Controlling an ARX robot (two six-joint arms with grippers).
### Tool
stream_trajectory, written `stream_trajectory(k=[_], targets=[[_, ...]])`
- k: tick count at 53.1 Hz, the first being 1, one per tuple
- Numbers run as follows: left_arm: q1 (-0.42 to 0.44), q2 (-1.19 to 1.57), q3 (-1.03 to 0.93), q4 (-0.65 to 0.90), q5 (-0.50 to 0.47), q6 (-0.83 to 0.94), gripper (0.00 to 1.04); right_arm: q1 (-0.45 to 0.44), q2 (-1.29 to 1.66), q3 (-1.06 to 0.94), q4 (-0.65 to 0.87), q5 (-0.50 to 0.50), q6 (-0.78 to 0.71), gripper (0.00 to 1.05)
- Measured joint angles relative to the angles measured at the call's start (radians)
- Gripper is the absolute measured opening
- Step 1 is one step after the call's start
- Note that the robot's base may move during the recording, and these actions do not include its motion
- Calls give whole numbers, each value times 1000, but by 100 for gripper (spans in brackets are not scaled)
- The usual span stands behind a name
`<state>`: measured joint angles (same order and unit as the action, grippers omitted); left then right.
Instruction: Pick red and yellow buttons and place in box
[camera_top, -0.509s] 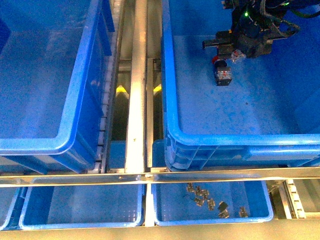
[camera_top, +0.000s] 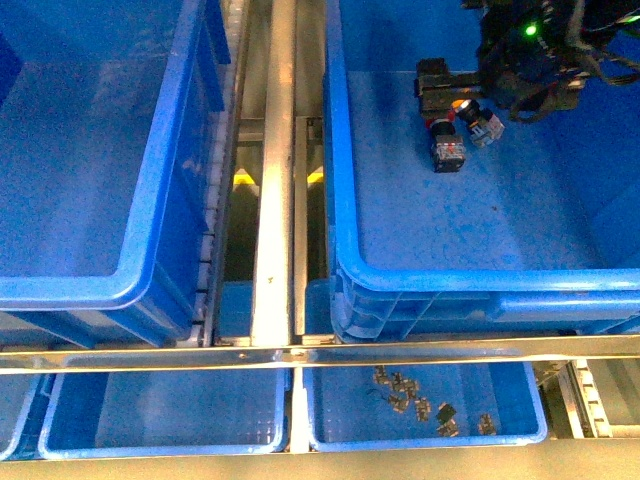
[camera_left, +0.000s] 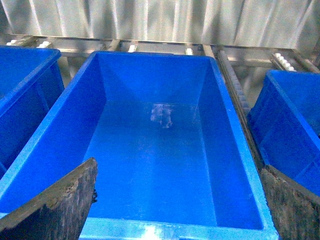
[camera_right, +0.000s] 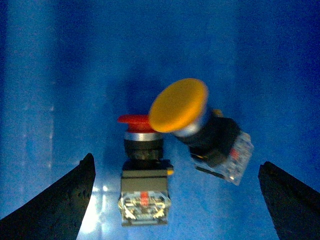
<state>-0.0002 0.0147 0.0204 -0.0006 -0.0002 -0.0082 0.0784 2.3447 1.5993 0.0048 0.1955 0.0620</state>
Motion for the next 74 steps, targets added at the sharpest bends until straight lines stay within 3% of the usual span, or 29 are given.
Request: stream_trajectory(k=[9,15,24,30,36,42,46,49,52,70,74], targets=[[0,0,0,0,0,0,97,-67,-313,-361,190,-119,-42,98],[0,0,0,0,0,0,97,-124,-570,-623,214,-217,-50,98],[0,0,0,0,0,0,97,-211,-903,-904,127,-333,-49,98],[0,0,0,0,0,0,97,-306,-1159,-1031,-11,-398,13,98],[0,0,0,0,0,0,97,-391,-1333,-1057,-114,-357,46,98],[0,0,0,0,0,0,97,-411,-1376,-1056,-114,-359,57,98],[0,0,0,0,0,0,97,-404,-1382,-1208,266,-481,0,84],[0,0,0,0,0,0,97,-378,-1412,-1309,483,-479,-23,74],[0,0,0,0,0,0,97,-354,-1447,-1358,588,-467,-34,65],[0,0,0,0,0,0,97,-232,-1651,-1490,567,-340,-56,5],[0,0,0,0,0,0,97,-205,-1709,-1513,536,-317,-59,4]])
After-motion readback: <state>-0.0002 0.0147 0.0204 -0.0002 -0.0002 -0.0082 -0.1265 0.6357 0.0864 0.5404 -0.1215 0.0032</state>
